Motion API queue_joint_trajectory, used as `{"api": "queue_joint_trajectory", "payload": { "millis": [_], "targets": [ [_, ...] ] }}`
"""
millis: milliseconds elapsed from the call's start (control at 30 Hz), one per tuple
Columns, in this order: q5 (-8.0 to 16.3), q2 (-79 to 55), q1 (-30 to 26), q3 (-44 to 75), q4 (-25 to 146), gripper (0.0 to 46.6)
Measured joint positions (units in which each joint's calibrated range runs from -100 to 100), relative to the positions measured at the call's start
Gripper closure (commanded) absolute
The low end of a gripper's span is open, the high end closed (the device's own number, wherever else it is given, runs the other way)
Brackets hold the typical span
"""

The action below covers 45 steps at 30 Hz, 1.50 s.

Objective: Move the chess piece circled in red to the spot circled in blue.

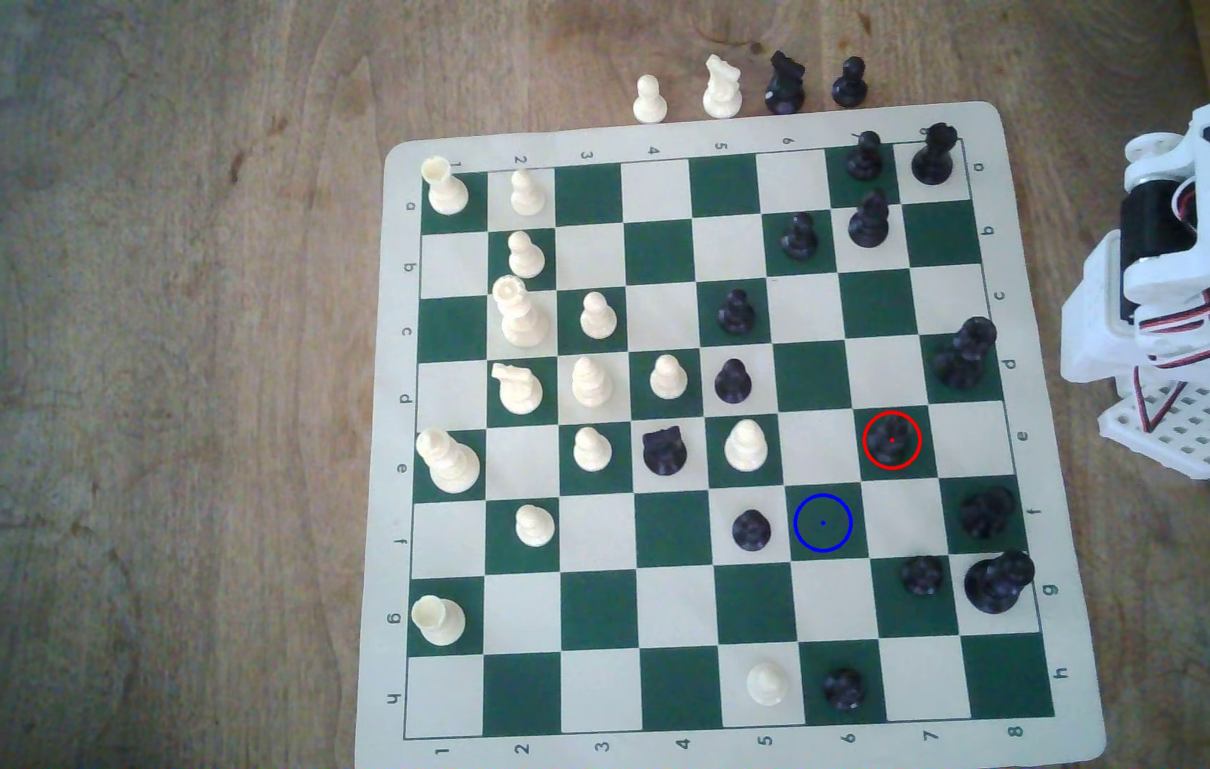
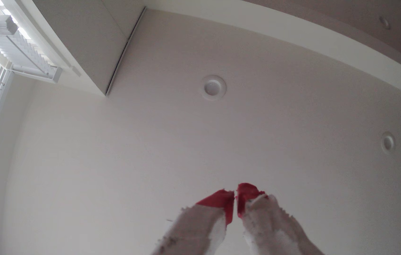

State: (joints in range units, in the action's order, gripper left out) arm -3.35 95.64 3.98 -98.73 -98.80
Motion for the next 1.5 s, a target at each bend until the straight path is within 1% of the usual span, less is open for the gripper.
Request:
{"api": "queue_joint_trajectory", "payload": {
  "millis": [100, 433, 467, 600, 733, 767, 867, 900, 933, 1033, 1067, 1167, 1200, 1300, 1367, 1433, 1467, 1500],
  "targets": [
    [-0.2, 0.0, 0.0, 0.0, 1.0, 46.4],
    [-0.2, 0.0, 0.1, 1.1, 29.2, 46.4],
    [0.0, 0.0, 0.6, 1.9, 35.9, 46.4],
    [0.0, 0.0, 1.5, 4.2, 49.1, 46.4],
    [0.1, 0.0, 2.4, 8.8, 63.8, 46.4],
    [0.1, 0.0, 2.8, 10.8, 70.3, 46.4],
    [0.1, 0.0, 3.1, 13.0, 77.5, 46.4],
    [0.1, 0.0, 3.1, 13.9, 80.7, 46.4],
    [0.1, 0.0, 3.1, 15.1, 87.7, 46.4],
    [0.1, -0.3, 3.2, 16.5, 95.9, 46.4],
    [0.1, 0.0, 3.2, 18.7, 102.9, 46.4],
    [0.1, -0.3, 3.3, 22.4, 113.5, 46.4],
    [0.2, -0.3, 3.4, 26.0, 122.8, 46.4],
    [0.3, 0.2, 3.5, 30.4, 137.7, 46.4],
    [1.0, 0.2, 2.6, 33.0, 148.7, 46.4],
    [1.4, -0.2, 1.6, 34.2, 153.1, 46.4],
    [2.3, -1.0, 0.8, 35.4, 155.8, 46.4],
    [3.6, -2.6, -0.8, 38.4, 162.2, 46.4]
  ]
}}
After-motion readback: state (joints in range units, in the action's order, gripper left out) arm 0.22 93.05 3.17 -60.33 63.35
